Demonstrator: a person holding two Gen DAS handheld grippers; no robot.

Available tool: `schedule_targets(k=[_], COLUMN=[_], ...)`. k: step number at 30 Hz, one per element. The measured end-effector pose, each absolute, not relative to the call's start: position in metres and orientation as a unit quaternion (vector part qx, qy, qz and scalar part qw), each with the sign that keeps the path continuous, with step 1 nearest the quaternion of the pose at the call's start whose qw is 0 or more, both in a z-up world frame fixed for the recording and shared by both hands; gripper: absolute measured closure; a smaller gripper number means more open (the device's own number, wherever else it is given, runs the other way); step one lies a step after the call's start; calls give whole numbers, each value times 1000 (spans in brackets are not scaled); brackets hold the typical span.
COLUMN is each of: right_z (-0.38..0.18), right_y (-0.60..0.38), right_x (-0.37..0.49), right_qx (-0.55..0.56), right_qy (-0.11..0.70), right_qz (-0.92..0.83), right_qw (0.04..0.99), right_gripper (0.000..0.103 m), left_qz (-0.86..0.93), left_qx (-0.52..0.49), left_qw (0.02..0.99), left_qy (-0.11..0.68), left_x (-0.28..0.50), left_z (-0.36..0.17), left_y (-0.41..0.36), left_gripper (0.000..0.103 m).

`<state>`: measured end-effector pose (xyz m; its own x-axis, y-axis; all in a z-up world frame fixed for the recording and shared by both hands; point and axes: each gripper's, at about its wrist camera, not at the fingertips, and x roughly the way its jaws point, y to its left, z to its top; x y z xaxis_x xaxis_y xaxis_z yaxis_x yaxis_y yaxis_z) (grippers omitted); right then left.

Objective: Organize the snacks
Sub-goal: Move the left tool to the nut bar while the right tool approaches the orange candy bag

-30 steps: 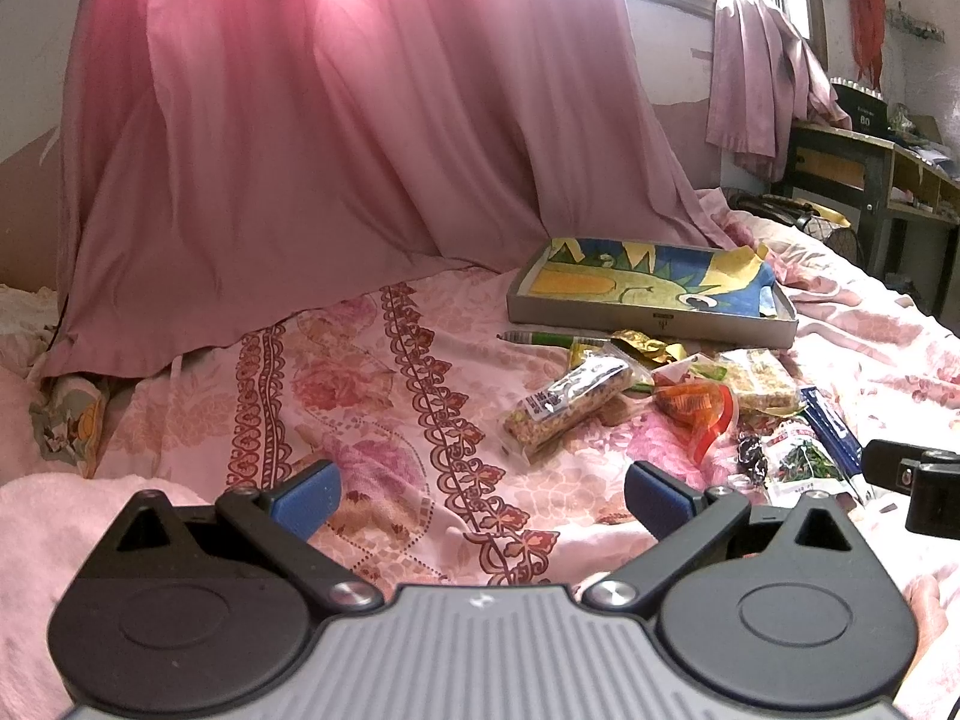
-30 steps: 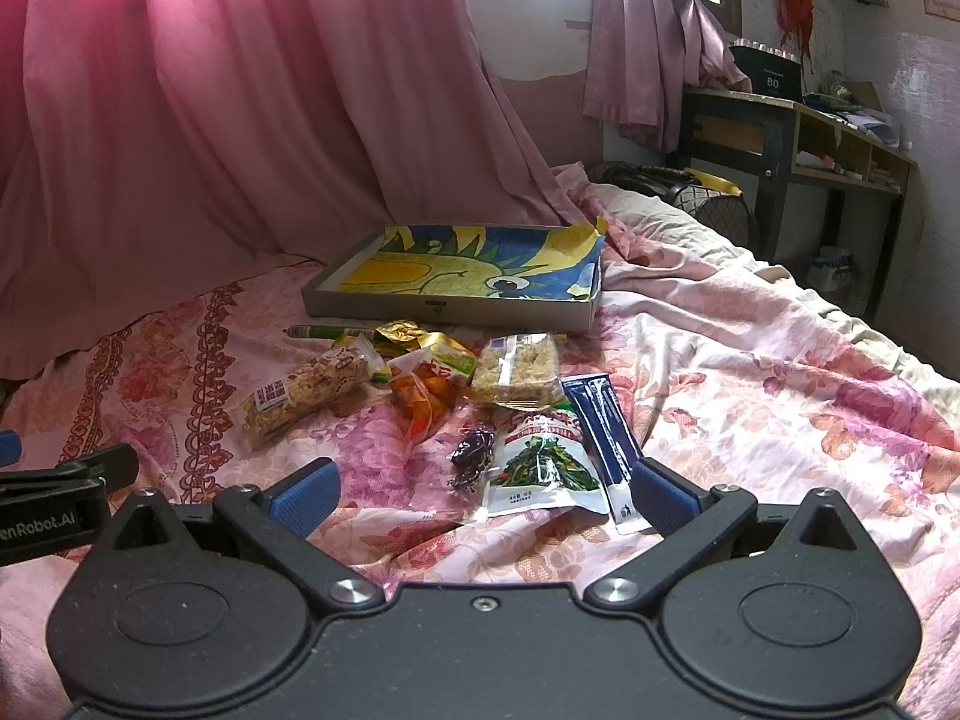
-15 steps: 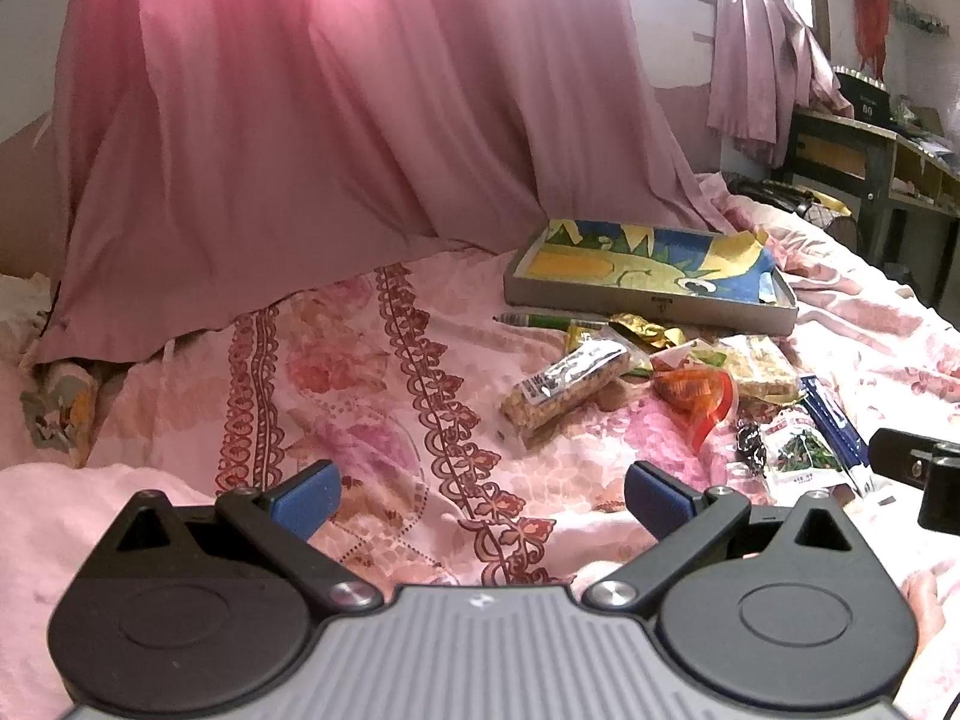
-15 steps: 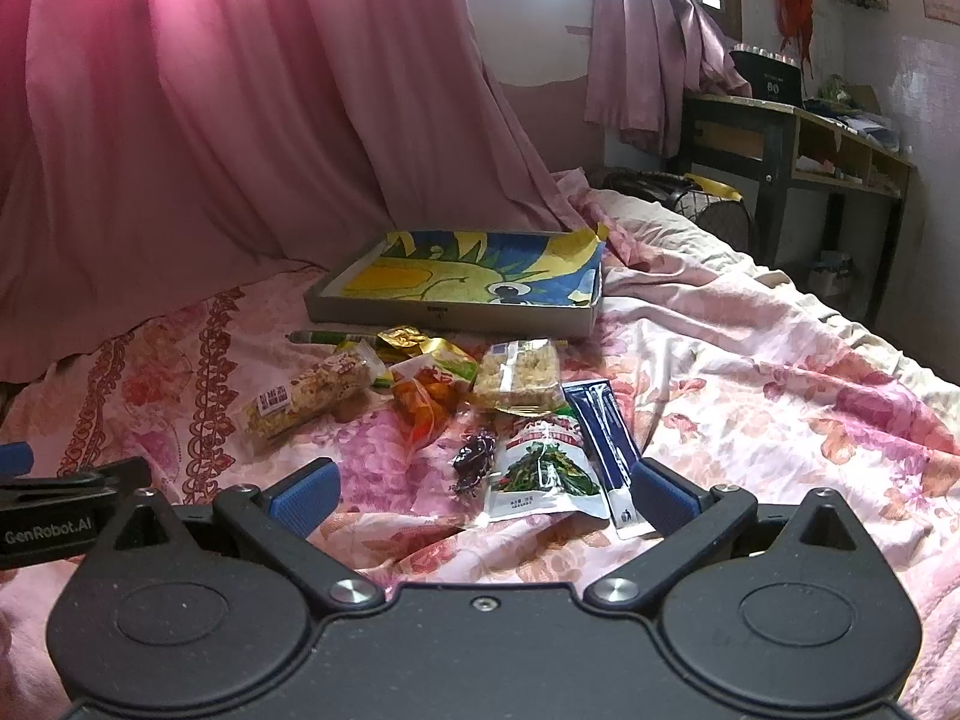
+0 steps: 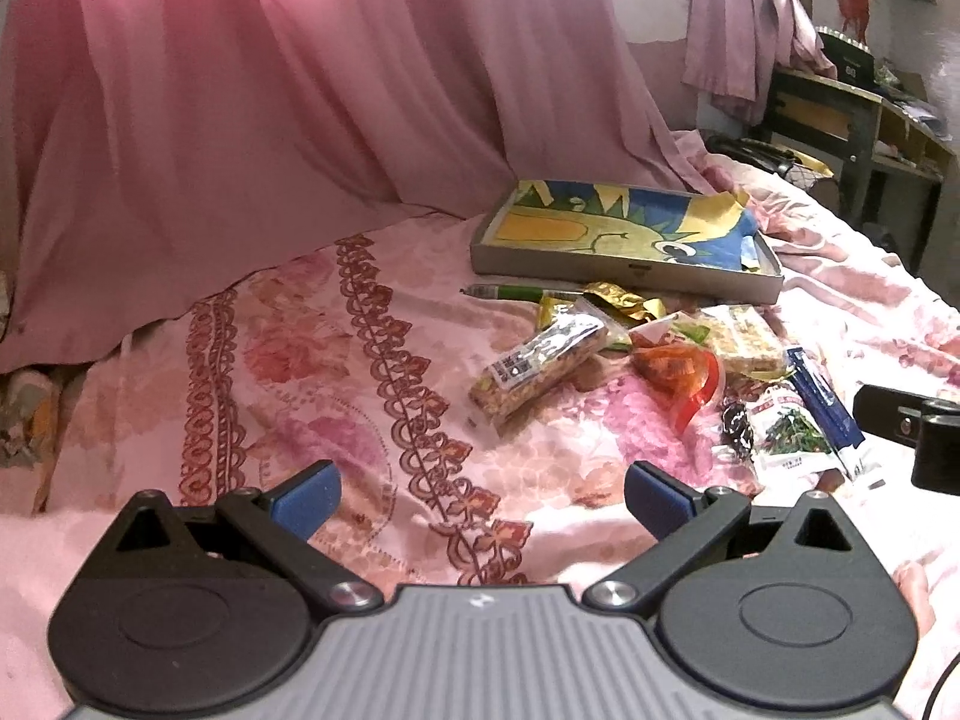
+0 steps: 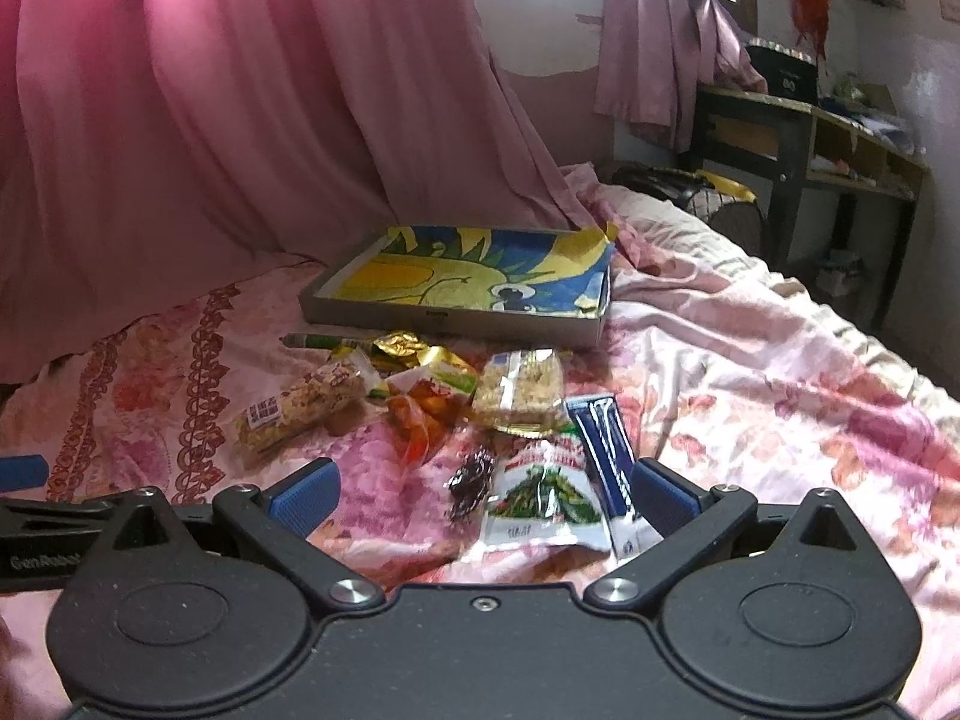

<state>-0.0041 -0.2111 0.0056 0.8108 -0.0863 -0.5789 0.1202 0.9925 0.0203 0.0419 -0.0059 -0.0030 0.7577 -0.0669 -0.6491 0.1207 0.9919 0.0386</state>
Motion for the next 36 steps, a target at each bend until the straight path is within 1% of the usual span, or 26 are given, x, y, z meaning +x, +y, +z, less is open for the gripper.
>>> schedule_targets(k=[13, 22, 36], right_z=[6, -13, -39], right_y=[-231, -225, -209], right_x=[45, 77, 120], right_qx=[6, -62, -57], right_qy=[318, 349, 349], right_qz=[-54, -15, 66], right_qw=[947, 935, 933], right_gripper=[0, 1, 1], left_qz=[-75, -92, -97], left_qx=[85, 105, 105], left_qw=[923, 908, 894], left_qy=[368, 395, 426], left_x=[108, 148, 196], left_z=[0, -16, -36], left_y=[-18, -22, -21], left_gripper=[0, 0, 0])
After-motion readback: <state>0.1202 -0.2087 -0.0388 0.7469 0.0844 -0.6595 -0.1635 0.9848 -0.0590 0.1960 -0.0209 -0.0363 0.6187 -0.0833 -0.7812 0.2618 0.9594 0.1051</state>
